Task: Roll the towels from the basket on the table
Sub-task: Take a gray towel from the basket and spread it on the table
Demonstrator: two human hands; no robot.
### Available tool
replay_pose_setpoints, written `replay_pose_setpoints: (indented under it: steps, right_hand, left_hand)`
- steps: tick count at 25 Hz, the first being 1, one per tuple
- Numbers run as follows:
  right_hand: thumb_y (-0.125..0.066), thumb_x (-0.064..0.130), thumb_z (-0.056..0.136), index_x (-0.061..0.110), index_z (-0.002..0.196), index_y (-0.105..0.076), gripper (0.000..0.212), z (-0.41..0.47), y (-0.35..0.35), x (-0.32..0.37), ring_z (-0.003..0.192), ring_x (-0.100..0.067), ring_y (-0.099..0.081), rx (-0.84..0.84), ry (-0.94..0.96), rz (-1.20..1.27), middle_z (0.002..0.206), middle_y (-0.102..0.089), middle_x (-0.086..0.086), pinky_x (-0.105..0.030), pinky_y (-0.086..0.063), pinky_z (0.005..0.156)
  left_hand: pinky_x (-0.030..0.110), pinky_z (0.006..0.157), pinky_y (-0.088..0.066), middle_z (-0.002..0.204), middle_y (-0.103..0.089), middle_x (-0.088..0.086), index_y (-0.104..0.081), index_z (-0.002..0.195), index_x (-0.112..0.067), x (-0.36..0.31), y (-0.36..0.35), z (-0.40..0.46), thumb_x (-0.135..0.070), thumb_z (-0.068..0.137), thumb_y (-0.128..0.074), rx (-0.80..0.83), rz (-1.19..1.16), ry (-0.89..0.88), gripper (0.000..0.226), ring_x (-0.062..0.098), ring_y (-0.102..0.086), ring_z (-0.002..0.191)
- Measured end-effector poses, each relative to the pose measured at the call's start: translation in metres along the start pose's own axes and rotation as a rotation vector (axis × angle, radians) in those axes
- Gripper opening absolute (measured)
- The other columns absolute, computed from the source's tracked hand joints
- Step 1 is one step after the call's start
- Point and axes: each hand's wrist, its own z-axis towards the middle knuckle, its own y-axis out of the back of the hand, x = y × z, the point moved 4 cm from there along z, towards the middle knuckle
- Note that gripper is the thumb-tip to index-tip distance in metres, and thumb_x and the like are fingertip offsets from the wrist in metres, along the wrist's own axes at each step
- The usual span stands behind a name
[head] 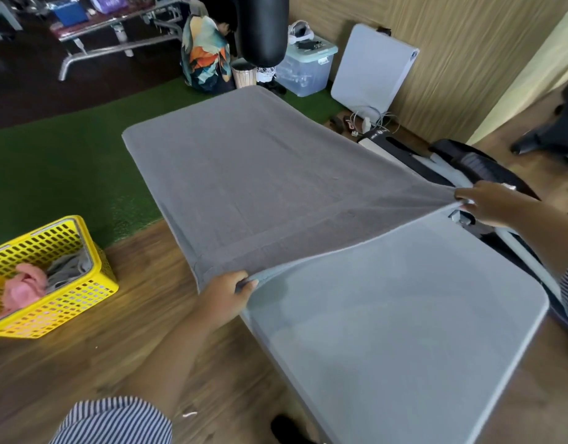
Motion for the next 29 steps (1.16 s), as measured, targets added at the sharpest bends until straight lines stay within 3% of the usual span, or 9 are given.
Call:
replay_pose_setpoints:
  steps: [6, 10, 15, 18, 21, 26, 29]
  right_hand:
    - [-0.055, 0.011, 0.089, 0.010, 0.098, -0.059, 0.010, -0.033, -0.009, -0.024, 0.068, -0.030, -0.054, -0.007, 0.019, 0.011, 0.081, -0.045, -0.009, -0.041, -0.047, 0.068]
    - [-0.051, 0.012, 0.091, 0.013, 0.107, -0.058, 0.017, -0.026, -0.018, -0.053, 0.075, -0.029, -0.056, 0.042, 0.053, 0.005, 0.090, -0.052, -0.012, -0.038, -0.046, 0.070]
    - [-0.047, 0.010, 0.094, 0.014, 0.112, -0.058, 0.022, -0.001, -0.038, -0.095, 0.090, -0.027, -0.057, 0.098, 0.214, 0.009, 0.104, -0.056, -0.013, -0.037, -0.046, 0.080]
    - [-0.047, 0.013, 0.094, 0.014, 0.108, -0.061, 0.020, -0.001, -0.052, -0.120, 0.092, -0.024, -0.059, 0.111, 0.394, -0.016, 0.103, -0.059, -0.008, -0.038, -0.046, 0.083]
    - [-0.047, 0.016, 0.093, 0.018, 0.103, -0.062, 0.018, -0.006, -0.068, -0.138, 0.083, -0.015, -0.057, 0.128, 0.478, -0.011, 0.098, -0.059, 0.000, -0.028, -0.043, 0.075]
    - [-0.051, 0.015, 0.090, 0.031, 0.089, -0.059, 0.018, -0.027, -0.105, -0.166, 0.081, -0.011, -0.060, 0.287, 0.466, 0.075, 0.089, -0.059, 0.008, -0.021, -0.040, 0.069]
    - [-0.050, 0.010, 0.091, 0.023, 0.095, -0.061, 0.018, -0.042, -0.130, -0.174, 0.077, -0.010, -0.057, 0.290, 0.507, 0.113, 0.091, -0.063, 0.003, -0.019, -0.037, 0.067]
  left_hand:
    - [0.029, 0.055, -0.031, 0.063, -0.048, -0.003, -0.049, 0.072, -0.016, -0.016, -0.023, -0.038, -0.040, 0.096, -0.050, 0.022, 0.026, 0.049, 0.033, 0.013, -0.051, 0.062]
    - [0.025, 0.054, -0.030, 0.067, -0.053, 0.003, -0.053, 0.075, -0.012, -0.046, -0.046, -0.047, -0.033, 0.095, -0.053, -0.060, -0.022, 0.069, 0.030, 0.014, -0.050, 0.063]
    - [0.037, 0.077, -0.045, 0.090, -0.067, 0.015, -0.066, 0.092, -0.002, -0.064, -0.087, -0.053, -0.041, 0.085, -0.047, -0.186, 0.049, 0.185, 0.044, 0.026, -0.061, 0.087]
    - [0.039, 0.074, -0.043, 0.085, -0.066, 0.017, -0.066, 0.085, -0.005, -0.075, -0.114, -0.069, -0.012, 0.089, -0.059, -0.238, 0.141, 0.286, 0.010, 0.034, -0.063, 0.088]
    - [0.040, 0.072, -0.042, 0.081, -0.066, 0.020, -0.064, 0.079, -0.007, -0.092, -0.146, -0.094, -0.007, 0.089, -0.058, -0.272, 0.137, 0.348, 0.012, 0.036, -0.063, 0.084]
    - [0.037, 0.094, -0.039, 0.114, -0.065, 0.015, -0.066, 0.112, -0.005, -0.108, -0.205, -0.124, -0.010, 0.094, -0.054, -0.220, 0.169, 0.470, 0.022, 0.033, -0.056, 0.112]
    - [0.036, 0.094, -0.038, 0.119, -0.063, 0.013, -0.063, 0.119, -0.006, -0.114, -0.227, -0.138, -0.012, 0.096, -0.052, -0.212, 0.209, 0.499, 0.026, 0.031, -0.055, 0.114]
